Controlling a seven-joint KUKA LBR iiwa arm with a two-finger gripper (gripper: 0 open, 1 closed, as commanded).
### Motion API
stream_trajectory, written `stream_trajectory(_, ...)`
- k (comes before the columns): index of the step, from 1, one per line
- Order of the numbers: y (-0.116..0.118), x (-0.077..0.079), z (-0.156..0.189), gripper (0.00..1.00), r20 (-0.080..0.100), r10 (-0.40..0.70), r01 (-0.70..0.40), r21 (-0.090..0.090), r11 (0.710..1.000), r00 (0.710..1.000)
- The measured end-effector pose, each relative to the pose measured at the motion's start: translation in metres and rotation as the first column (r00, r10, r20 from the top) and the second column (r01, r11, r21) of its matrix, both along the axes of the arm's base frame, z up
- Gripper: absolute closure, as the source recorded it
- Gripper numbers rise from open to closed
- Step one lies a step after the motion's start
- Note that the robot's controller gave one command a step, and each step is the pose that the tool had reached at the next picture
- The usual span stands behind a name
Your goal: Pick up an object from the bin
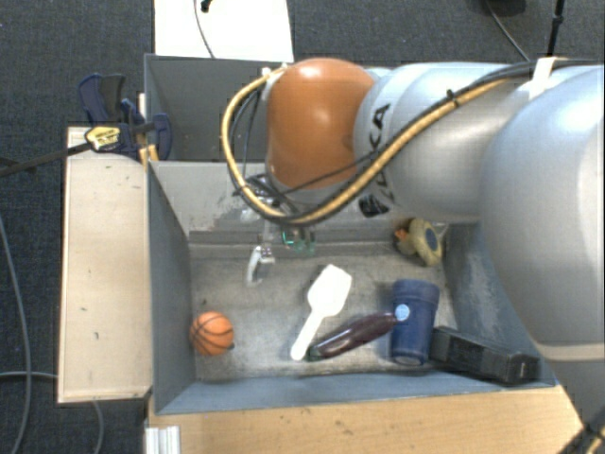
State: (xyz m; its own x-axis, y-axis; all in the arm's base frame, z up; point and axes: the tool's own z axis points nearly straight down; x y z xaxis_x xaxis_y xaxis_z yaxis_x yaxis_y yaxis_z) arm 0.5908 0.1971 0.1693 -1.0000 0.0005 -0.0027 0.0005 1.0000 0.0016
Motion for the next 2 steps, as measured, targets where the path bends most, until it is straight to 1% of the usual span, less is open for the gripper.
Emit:
stream_trajectory(1,-0.046,-0.044,-0.005,0.0,0.001,0.028,-0.028,0.001,1.0,1.0)
stream_trajectory(2,-0.081,-0.063,0.013,0.0,-0.005,0.166,-0.166,-0.002,0.986,0.986)
